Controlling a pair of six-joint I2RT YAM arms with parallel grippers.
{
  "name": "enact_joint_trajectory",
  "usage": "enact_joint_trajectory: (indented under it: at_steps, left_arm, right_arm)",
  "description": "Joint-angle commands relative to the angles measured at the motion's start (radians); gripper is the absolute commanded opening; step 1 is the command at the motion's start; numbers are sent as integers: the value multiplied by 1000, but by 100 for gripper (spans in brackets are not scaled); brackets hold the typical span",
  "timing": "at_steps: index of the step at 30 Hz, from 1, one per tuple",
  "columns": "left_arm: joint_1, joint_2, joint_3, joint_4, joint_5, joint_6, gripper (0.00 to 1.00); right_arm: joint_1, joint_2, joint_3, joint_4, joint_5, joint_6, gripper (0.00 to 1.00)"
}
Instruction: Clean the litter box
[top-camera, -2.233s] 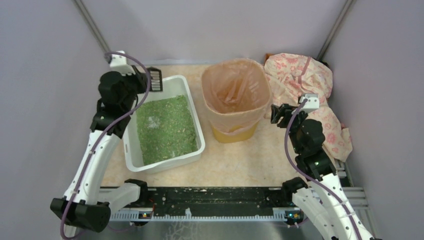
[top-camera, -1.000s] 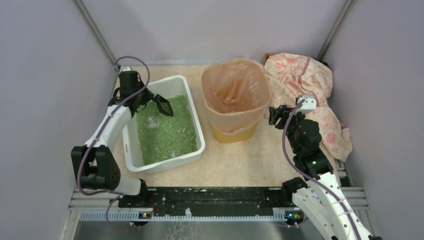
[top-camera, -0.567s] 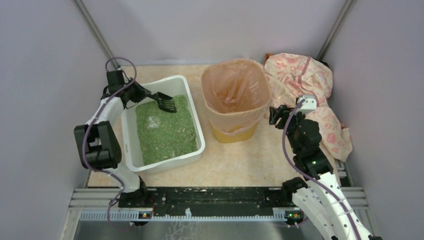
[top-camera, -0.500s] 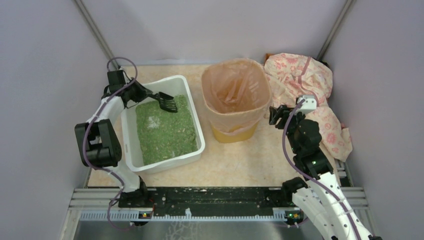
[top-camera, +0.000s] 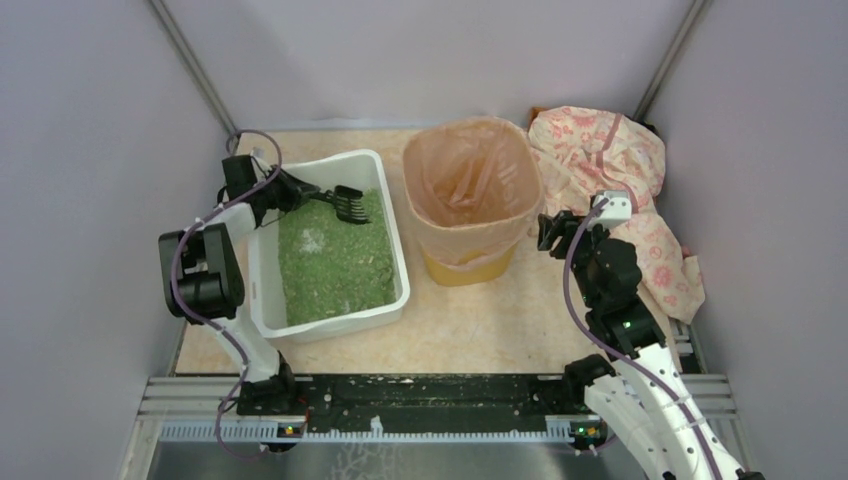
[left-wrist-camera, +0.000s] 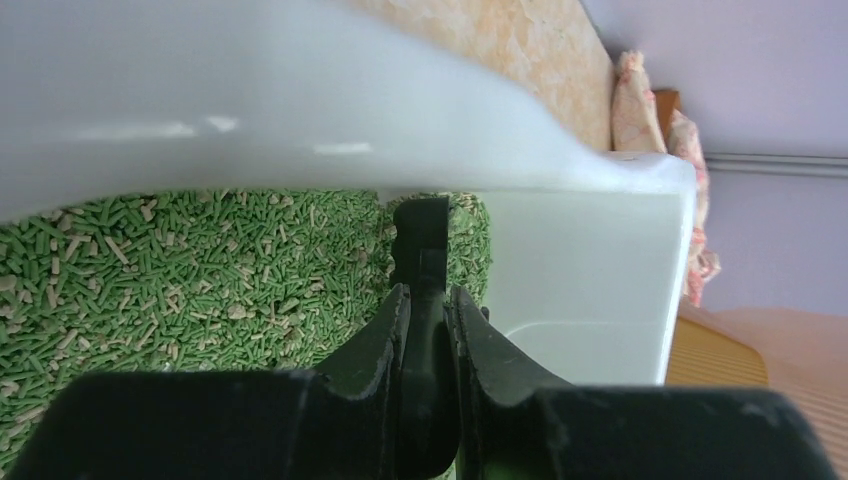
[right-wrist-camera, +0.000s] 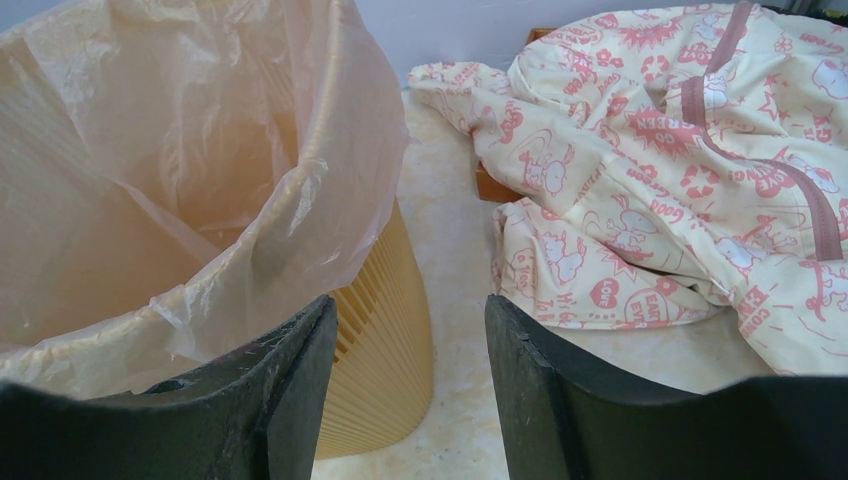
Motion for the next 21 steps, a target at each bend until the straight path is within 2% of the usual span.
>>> enact_joint_trajectory:
  at_steps: [1,9,15,21]
  left_arm:
    - [-18,64,-57,166,155,-92,0]
    - [-5,101,-131,379,269,-234,0]
    - [19,142,-203,634,358,-396,0]
    - [33,138,-223,666,372,-409,0]
  right_arm:
    - [-4,-7,12,42,12,-2,57]
    - [-3,-6,10,40,9,-2,57]
    - [-3,-6,7,41,10,-1,57]
    - [-3,-6,7,40,11,-1,57]
